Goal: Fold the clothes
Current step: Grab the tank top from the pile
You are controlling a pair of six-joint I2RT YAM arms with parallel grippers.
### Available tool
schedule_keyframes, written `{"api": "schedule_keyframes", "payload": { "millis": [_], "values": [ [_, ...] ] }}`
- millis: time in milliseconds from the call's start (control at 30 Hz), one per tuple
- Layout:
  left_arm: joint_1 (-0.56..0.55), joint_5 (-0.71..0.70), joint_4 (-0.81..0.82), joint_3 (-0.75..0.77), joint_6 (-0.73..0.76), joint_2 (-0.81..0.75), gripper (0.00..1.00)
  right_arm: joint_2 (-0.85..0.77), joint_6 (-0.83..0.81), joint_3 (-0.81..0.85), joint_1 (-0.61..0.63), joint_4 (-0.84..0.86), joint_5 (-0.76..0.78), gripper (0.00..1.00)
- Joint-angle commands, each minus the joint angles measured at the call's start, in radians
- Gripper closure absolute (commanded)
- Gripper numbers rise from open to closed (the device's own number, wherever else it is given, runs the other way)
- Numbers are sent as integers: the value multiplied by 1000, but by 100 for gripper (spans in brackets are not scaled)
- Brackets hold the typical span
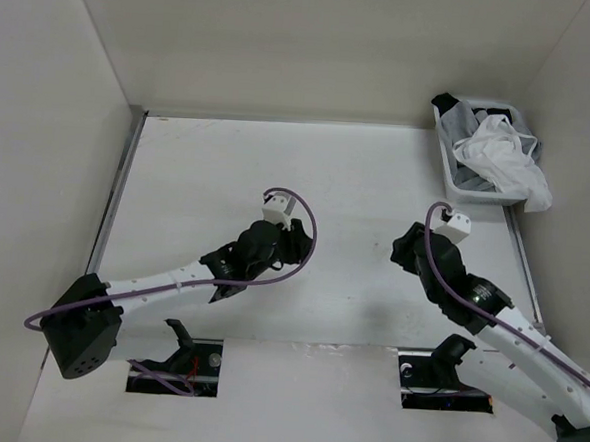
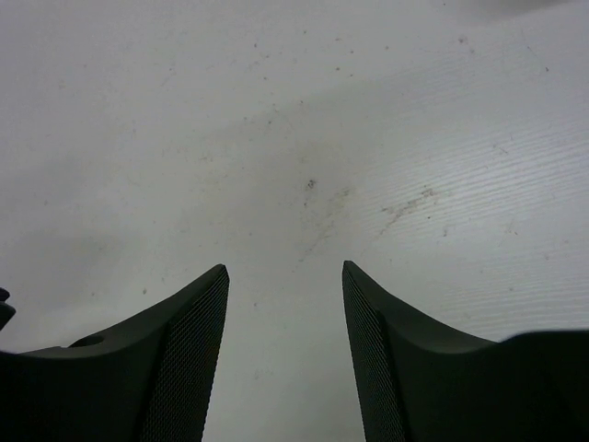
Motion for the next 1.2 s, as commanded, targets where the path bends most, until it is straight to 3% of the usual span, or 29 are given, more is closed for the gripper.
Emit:
{"api": "schedule_keyframes", "payload": {
  "millis": [0,133,300,367,467,633,733,867,1033,1167],
  "values": [
    [18,24,113,-63,-15,-28,61,8,-46,9,-37,117,24,43],
    [24,11,185,-120,-6,-48,56,54,-79,18,-125,203,1,55],
    [33,26,199,-125,-12,-11,54,169,-155,110,-305,283,-57,85],
    [39,26,213,-134,-10,-13,53,227,-178,163,-388,294,-62,90],
    [55,27,231,-148,-13,-13,53,349,-214,245,-546,358,-71,88],
    [81,49,242,-157,-16,-17,54,639,-231,404,-786,495,-144,59],
    [93,60,274,-171,-18,-4,53,809,-241,536,-863,516,-212,51],
    [114,80,308,-183,-27,13,53,1014,-274,709,-921,510,-273,46],
    [136,80,363,-204,-30,29,53,1144,-276,829,-953,527,-359,43],
    [140,80,378,-203,-30,56,53,1203,-259,886,-961,516,-359,53]
  ]
}}
